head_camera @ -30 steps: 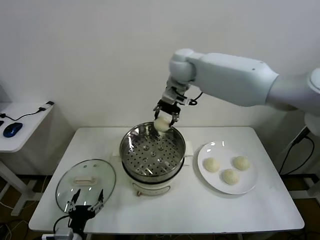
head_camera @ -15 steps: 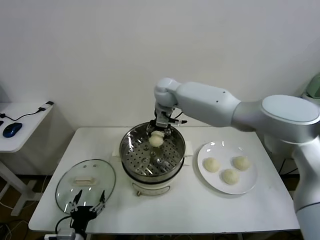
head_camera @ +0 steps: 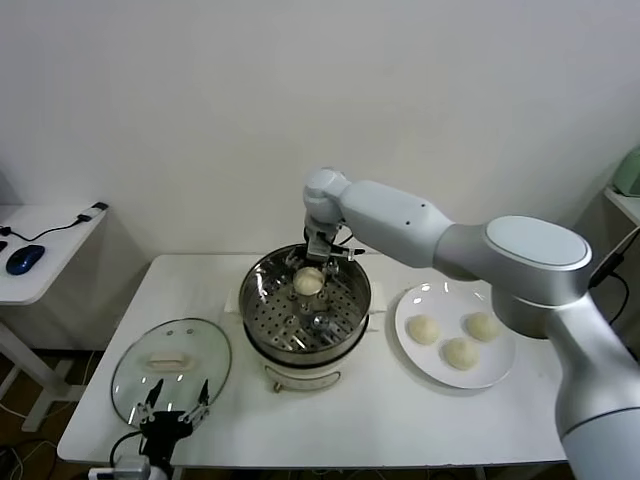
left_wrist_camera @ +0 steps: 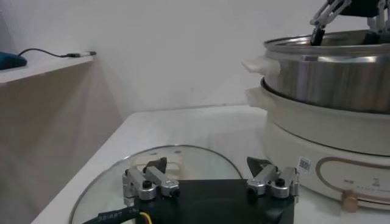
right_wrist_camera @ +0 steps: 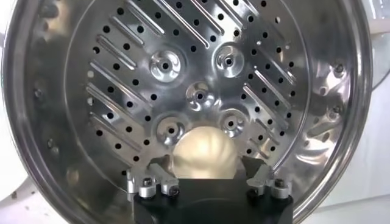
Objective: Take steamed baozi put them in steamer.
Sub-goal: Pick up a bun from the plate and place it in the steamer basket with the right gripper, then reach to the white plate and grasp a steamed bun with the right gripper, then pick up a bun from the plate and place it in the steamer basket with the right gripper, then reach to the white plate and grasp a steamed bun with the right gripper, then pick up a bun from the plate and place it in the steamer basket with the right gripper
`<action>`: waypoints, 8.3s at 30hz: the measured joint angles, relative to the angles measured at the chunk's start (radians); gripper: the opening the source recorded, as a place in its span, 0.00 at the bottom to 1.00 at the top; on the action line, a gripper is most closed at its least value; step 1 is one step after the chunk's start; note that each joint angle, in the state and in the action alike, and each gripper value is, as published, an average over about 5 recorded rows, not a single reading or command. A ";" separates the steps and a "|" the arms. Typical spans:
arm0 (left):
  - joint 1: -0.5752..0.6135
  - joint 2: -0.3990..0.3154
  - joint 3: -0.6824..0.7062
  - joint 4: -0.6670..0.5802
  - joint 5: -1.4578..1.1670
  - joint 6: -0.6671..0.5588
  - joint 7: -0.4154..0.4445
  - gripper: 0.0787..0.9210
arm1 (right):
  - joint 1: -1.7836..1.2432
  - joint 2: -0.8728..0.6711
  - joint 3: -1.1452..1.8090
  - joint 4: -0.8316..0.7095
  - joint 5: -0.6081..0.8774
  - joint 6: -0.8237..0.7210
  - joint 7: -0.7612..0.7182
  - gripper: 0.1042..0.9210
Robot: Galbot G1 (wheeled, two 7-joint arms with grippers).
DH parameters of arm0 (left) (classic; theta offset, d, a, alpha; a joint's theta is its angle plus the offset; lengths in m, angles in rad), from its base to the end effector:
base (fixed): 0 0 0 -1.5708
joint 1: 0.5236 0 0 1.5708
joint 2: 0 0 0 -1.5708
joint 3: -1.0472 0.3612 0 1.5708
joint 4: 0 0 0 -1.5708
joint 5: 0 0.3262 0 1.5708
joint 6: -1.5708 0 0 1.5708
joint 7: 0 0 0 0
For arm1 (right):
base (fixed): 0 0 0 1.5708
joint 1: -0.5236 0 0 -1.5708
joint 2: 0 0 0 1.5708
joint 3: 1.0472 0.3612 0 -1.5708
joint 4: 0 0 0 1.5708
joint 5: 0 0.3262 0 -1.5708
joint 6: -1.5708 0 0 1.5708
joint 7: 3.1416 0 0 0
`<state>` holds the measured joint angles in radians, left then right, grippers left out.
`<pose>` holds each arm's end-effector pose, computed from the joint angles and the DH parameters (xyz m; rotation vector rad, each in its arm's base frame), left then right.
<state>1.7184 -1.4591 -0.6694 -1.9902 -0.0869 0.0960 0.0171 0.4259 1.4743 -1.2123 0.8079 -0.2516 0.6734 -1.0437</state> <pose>0.0927 0.0685 -0.3573 0.0913 -2.8019 -0.1109 0.5996 0.1750 -0.0977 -2.0457 0.3314 -2.3095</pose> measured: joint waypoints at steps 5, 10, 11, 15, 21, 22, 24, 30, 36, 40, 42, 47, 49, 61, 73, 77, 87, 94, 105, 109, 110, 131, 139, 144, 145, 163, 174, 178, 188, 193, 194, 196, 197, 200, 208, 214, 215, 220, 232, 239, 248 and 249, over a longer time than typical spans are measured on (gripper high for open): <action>0.005 -0.003 0.005 -0.006 0.004 -0.001 0.001 0.88 | 0.055 -0.033 -0.028 0.039 0.104 -0.015 -0.040 0.88; 0.003 -0.008 0.010 -0.011 0.010 -0.001 0.006 0.88 | 0.161 -0.100 -0.093 0.094 0.280 -0.052 -0.091 0.88; 0.003 -0.009 0.010 -0.013 0.011 0.000 0.007 0.88 | 0.186 -0.118 -0.112 0.107 0.324 -0.065 -0.099 0.88; 0.005 -0.011 0.008 -0.020 0.013 0.000 0.007 0.88 | 0.286 -0.211 -0.204 0.157 0.492 -0.147 -0.121 0.88; 0.010 -0.012 0.005 -0.021 0.013 -0.005 0.005 0.88 | 0.376 -0.384 -0.351 0.221 0.649 -0.302 -0.115 0.88; 0.011 -0.012 0.004 -0.021 0.013 -0.005 0.005 0.88 | 0.383 -0.414 -0.374 0.235 0.665 -0.328 -0.110 0.88; 0.011 -0.014 0.003 -0.022 0.013 -0.006 0.005 0.88 | 0.391 -0.474 -0.415 0.266 0.692 -0.382 -0.093 0.88; 0.011 -0.015 -0.004 -0.021 0.011 -0.006 0.005 0.88 | 0.356 -0.614 -0.478 0.367 0.751 -0.570 -0.010 0.88; 0.013 -0.021 -0.009 -0.017 0.010 -0.006 0.004 0.88 | 0.258 -0.661 -0.472 0.401 0.774 -0.721 0.059 0.88; 0.019 -0.024 -0.012 -0.018 0.010 -0.006 0.003 0.88 | 0.182 -0.657 -0.443 0.390 0.778 -0.791 0.095 0.88; 0.023 -0.026 -0.013 -0.017 0.010 -0.007 0.002 0.88 | 0.143 -0.648 -0.426 0.380 0.777 -0.819 0.111 0.88; 0.027 -0.028 -0.012 -0.012 0.010 -0.011 0.001 0.88 | 0.058 -0.622 -0.381 0.345 0.767 -0.875 0.151 0.88; 0.027 -0.028 -0.011 -0.010 0.011 -0.012 0.001 0.88 | 0.028 -0.610 -0.361 0.327 0.759 -0.892 0.167 0.88; 0.030 -0.025 -0.010 -0.007 0.015 -0.024 0.000 0.88 | -0.083 -0.545 -0.283 0.232 0.730 -0.945 0.214 0.88; 0.035 -0.026 -0.008 -0.013 0.019 -0.024 -0.003 0.88 | -0.092 -0.537 -0.267 0.227 0.725 -0.956 0.205 0.71; 0.035 -0.028 -0.006 -0.018 0.019 -0.020 -0.003 0.88 | -0.063 -0.544 -0.275 0.238 0.736 -0.950 0.190 0.70; 0.031 -0.031 -0.001 -0.028 0.019 -0.007 -0.003 0.88 | 0.169 -0.524 -0.364 0.283 0.826 -0.913 0.099 0.70; 0.022 -0.030 0.012 -0.039 0.019 -0.001 0.000 0.88 | 0.382 -0.454 -0.423 0.324 0.957 -0.915 0.047 0.70; 0.015 -0.027 0.024 -0.050 0.017 0.004 0.004 0.88 | 0.468 -0.282 -0.396 0.463 1.177 -1.015 0.151 0.70; 0.014 -0.025 0.023 -0.051 0.019 0.006 0.006 0.88 | 0.435 -0.213 -0.382 0.471 1.211 -1.051 0.197 0.70; 0.014 -0.024 0.023 -0.051 0.019 0.006 0.006 0.88 | 0.424 -0.196 -0.379 0.469 1.215 -1.058 0.206 0.70; 0.006 -0.022 0.022 -0.043 0.017 0.010 0.007 0.88 | 0.177 -0.027 -0.341 0.339 1.161 -1.131 0.328 0.73; 0.006 -0.024 0.020 -0.045 0.015 0.010 0.005 0.88 | 0.158 -0.028 -0.322 0.322 1.140 -1.106 0.323 0.88; 0.007 -0.027 0.021 -0.050 0.016 0.010 0.004 0.88 | 0.189 -0.053 -0.321 0.335 1.138 -1.062 0.279 0.88; 0.008 -0.028 0.021 -0.051 0.016 0.010 0.004 0.88 | 0.201 -0.061 -0.323 0.339 1.138 -1.051 0.265 0.88; 0.010 -0.031 0.015 -0.063 0.019 0.017 0.004 0.88 | 0.470 -0.470 -0.538 0.501 1.042 -0.883 0.044 0.88; 0.018 -0.042 0.011 -0.066 0.021 0.017 0.002 0.88 | 0.397 -0.686 -0.603 0.554 0.879 -0.893 0.067 0.88; 0.017 -0.047 0.017 -0.062 0.025 0.015 0.001 0.88 | 0.318 -0.724 -0.576 0.542 0.824 -0.907 0.088 0.88; 0.014 -0.048 0.017 -0.045 0.027 0.008 0.000 0.88 | 0.114 -0.755 -0.454 0.498 0.713 -0.948 0.151 0.88; 0.014 -0.046 0.016 -0.040 0.024 0.004 -0.001 0.88 | 0.046 -0.751 -0.403 0.472 0.678 -0.967 0.183 0.88; 0.014 -0.046 0.016 -0.039 0.024 0.004 -0.001 0.88 | 0.035 -0.750 -0.394 0.467 0.672 -0.969 0.187 0.88; 0.013 -0.045 0.016 -0.037 0.023 0.003 -0.001 0.88 | 0.018 -0.747 -0.381 0.459 0.663 -0.973 0.195 0.88; 0.013 -0.045 0.016 -0.037 0.023 0.003 -0.001 0.88 | 0.011 -0.746 -0.376 0.456 0.659 -0.975 0.197 0.88; 0.013 -0.045 0.016 -0.036 0.022 0.003 -0.001 0.88 | -0.007 -0.745 -0.364 0.452 0.652 -0.979 0.201 0.88; 0.015 -0.042 0.016 -0.034 0.020 0.002 -0.002 0.88 | -0.035 -0.750 -0.345 0.443 0.634 -0.984 0.206 0.88; 0.013 -0.042 0.019 -0.034 0.021 0.003 -0.003 0.88 | -0.042 -0.754 -0.337 0.440 0.629 -0.985 0.203 0.79; 0.014 -0.042 0.019 -0.034 0.021 0.003 -0.003 0.88 | -0.043 -0.755 -0.336 0.440 0.629 -0.985 0.201 0.77; 0.016 -0.042 0.019 -0.032 0.021 0.003 -0.004 0.88 | -0.049 -0.761 -0.326 0.443 0.627 -0.982 0.192 0.72; 0.020 -0.044 0.020 -0.041 0.022 0.006 -0.006 0.88 | 0.064 -0.756 -0.353 0.456 0.637 -0.930 0.121 0.67; 0.022 -0.042 0.018 -0.051 0.024 0.008 -0.006 0.88 | 0.270 -0.688 -0.395 0.473 0.673 -0.836 0.042 0.67; 0.030 -0.041 0.018 -0.061 0.026 0.009 -0.006 0.88 | 0.472 -0.514 -0.364 0.553 0.690 -0.632 -0.033 0.67; 0.031 -0.042 0.018 -0.063 0.026 0.009 -0.006 0.88 | 0.481 -0.491 -0.358 0.564 0.682 -0.606 -0.038 0.67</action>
<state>1.7491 -1.5008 -0.6514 -2.0527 -0.0608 0.1047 0.0107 0.9070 0.9829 -1.5698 1.3719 0.4309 0.0676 -1.0815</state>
